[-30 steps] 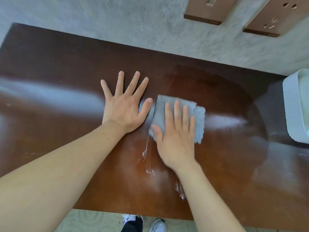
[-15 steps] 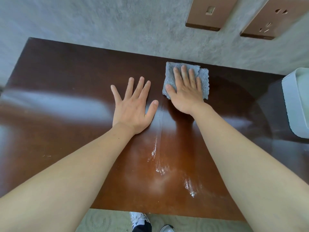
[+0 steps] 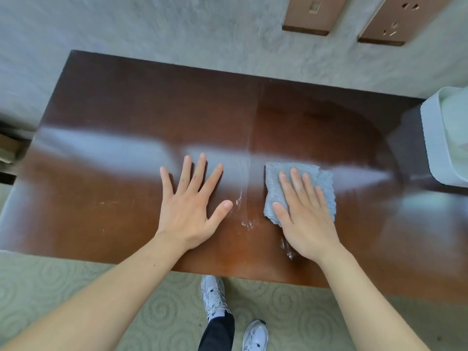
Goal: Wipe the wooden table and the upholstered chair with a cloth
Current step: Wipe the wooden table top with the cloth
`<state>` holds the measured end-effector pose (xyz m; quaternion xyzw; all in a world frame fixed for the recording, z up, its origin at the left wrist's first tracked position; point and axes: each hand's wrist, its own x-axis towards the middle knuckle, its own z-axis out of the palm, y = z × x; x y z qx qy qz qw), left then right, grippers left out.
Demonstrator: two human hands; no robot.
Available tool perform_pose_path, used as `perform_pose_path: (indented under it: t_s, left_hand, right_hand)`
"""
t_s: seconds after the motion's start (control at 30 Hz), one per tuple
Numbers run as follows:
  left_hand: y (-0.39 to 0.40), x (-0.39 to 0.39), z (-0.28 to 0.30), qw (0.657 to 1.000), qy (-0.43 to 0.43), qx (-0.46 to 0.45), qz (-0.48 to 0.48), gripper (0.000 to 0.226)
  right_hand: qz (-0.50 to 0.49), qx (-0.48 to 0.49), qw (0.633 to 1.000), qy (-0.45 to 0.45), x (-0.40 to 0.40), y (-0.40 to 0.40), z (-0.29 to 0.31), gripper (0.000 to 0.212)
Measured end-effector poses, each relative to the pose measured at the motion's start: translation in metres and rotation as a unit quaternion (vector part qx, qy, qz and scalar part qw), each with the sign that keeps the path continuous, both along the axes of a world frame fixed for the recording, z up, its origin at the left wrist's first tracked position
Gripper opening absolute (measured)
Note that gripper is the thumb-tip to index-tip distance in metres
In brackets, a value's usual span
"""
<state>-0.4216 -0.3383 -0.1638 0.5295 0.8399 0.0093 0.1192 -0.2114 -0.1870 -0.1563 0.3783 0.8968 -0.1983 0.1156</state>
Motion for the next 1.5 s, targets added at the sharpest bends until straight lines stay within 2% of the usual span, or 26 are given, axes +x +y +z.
perform_pose_path:
  t_s: [0.23,0.33,0.5,0.67,0.9,1.2,1.33,1.5]
  left_hand:
    - [-0.011,0.015,-0.011,1.000,0.016,-0.020,0.017,0.077]
    - [-0.009,0.015,-0.010,0.999,0.016,-0.020,0.020,0.077]
    - [-0.007,0.015,-0.007,0.999,0.018,-0.022,0.021,0.078]
    - [-0.007,0.013,-0.006,0.999,0.016,-0.032,0.021,0.081]
    - [-0.007,0.010,-0.007,0.999,-0.001,-0.041,0.011,0.081]
    - [-0.008,0.009,-0.007,0.999,-0.014,-0.024,0.032,0.081]
    - [-0.008,0.009,-0.007,0.999,-0.012,-0.022,0.030,0.081]
    - [-0.008,0.010,-0.006,0.999,-0.010,-0.022,0.031,0.081]
  right_hand:
    - [-0.111,-0.033,0.993,-0.007,0.067,-0.028,0.007,0.063]
    - [-0.129,-0.044,0.991,-0.005,0.078,-0.048,0.010,0.062]
    - [-0.086,-0.044,0.995,-0.014,0.065,-0.086,0.010,0.064]
    - [-0.014,0.004,1.000,-0.003,0.027,-0.095,0.000,0.064]
    - [0.081,0.055,0.995,0.012,-0.049,-0.032,-0.015,0.069]
    - [-0.004,0.066,0.998,0.010,-0.179,0.098,-0.018,0.078]
    - [-0.012,0.052,0.999,0.004,-0.201,0.107,-0.014,0.075]
    - [0.081,0.071,0.994,0.008,-0.172,0.076,-0.010,0.073]
